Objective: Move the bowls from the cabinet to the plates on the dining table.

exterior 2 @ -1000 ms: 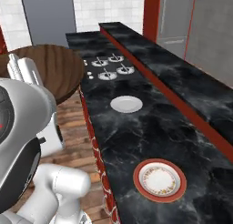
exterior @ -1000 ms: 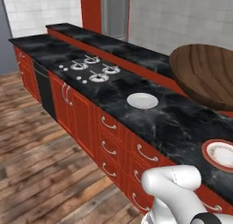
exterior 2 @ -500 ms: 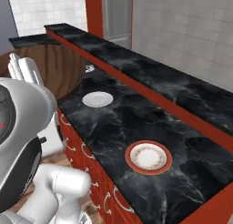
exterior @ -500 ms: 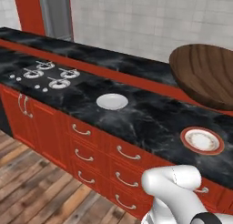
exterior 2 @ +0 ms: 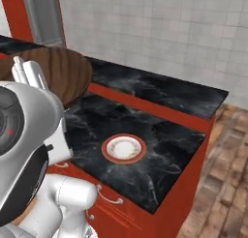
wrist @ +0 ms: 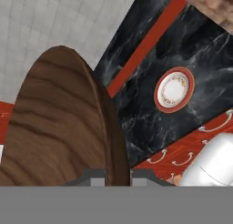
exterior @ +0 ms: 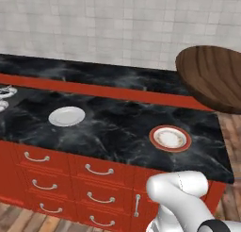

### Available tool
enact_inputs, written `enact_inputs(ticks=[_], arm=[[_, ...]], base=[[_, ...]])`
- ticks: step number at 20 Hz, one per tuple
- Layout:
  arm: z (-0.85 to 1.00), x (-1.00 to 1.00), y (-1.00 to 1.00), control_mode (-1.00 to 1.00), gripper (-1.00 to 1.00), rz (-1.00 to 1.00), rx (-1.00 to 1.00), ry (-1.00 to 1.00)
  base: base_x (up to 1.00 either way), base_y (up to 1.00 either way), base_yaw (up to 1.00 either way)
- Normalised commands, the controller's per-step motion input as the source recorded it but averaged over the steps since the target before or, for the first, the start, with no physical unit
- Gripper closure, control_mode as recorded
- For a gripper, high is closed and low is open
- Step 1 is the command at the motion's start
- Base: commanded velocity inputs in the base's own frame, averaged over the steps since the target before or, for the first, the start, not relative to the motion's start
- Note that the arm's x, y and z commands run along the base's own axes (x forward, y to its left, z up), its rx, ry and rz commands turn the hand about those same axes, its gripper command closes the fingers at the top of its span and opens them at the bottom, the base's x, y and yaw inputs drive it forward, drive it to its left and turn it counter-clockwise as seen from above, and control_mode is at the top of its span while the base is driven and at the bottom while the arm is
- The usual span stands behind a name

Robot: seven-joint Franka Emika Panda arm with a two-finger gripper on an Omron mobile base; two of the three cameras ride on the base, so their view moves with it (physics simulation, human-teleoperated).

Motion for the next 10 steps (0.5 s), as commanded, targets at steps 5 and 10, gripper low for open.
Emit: enact_inputs(ticks=[5,10], arm=[[0.00,0.00,0.00,1.00,1.00,0.00,0.00,0.00],[0.00,0.00,0.00,1.00,1.00,0.00,0.00,0.00]], base=[[-0.16,-0.01,-0.64],[-0.05,0.00,-0.61]])
